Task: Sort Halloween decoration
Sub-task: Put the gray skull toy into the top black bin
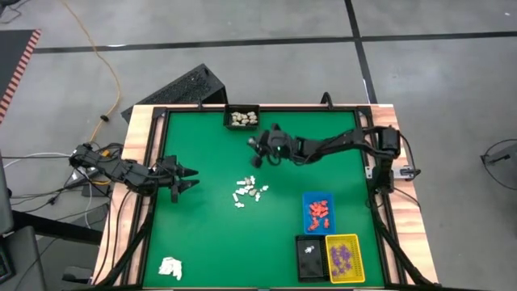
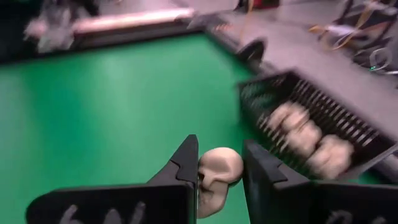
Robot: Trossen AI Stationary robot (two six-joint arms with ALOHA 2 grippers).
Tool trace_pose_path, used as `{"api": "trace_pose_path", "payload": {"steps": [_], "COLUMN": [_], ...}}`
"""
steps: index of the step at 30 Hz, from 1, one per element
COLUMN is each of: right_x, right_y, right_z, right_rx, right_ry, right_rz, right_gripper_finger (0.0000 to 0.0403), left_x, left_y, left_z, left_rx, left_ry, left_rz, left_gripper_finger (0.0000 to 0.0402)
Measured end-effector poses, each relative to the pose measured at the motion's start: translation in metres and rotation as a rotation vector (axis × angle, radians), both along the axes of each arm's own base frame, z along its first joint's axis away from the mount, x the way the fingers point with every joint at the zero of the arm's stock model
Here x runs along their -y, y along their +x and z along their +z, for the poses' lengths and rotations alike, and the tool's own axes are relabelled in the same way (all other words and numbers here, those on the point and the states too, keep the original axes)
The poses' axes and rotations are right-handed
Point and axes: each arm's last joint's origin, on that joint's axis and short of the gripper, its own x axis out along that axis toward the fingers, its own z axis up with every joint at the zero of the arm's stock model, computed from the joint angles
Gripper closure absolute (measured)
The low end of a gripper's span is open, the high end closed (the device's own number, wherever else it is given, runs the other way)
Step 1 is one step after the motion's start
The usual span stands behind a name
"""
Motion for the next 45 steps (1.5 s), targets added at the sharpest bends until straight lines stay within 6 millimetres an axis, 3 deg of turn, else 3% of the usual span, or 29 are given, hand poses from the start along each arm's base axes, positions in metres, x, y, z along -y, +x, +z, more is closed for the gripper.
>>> {"api": "trace_pose_path", "payload": {"steps": [6, 16, 23, 30, 40, 45], "right_x": [0.039, 0.087, 0.089, 0.100, 0.114, 0.114], "right_y": [0.001, -0.017, -0.017, 0.008, 0.012, 0.013], "right_z": [0.027, 0.030, 0.031, 0.008, 0.016, 0.016], "right_rx": [0.083, 0.164, 0.180, 0.156, 0.070, 0.073], "right_ry": [-0.020, 0.073, 0.073, 0.103, 0.105, 0.118], "right_rz": [-0.094, -0.248, -0.246, -0.175, -0.175, -0.136], "right_gripper_finger": [0.0323, 0.0323, 0.0323, 0.0323, 0.0321, 0.0288], "left_x": [0.000, 0.000, 0.000, 0.000, 0.000, 0.000], "left_y": [0.000, 0.000, 0.000, 0.000, 0.000, 0.000], "left_z": [0.000, 0.000, 0.000, 0.000, 0.000, 0.000], "left_rx": [0.000, -0.004, -0.004, 0.001, 0.000, 0.002], "left_ry": [0.000, 0.025, 0.026, 0.017, 0.022, 0.009], "left_rz": [0.001, -0.002, -0.002, -0.003, -0.005, -0.008], "left_gripper_finger": [0.0213, 0.0213, 0.0213, 0.0213, 0.0213, 0.0213]}}
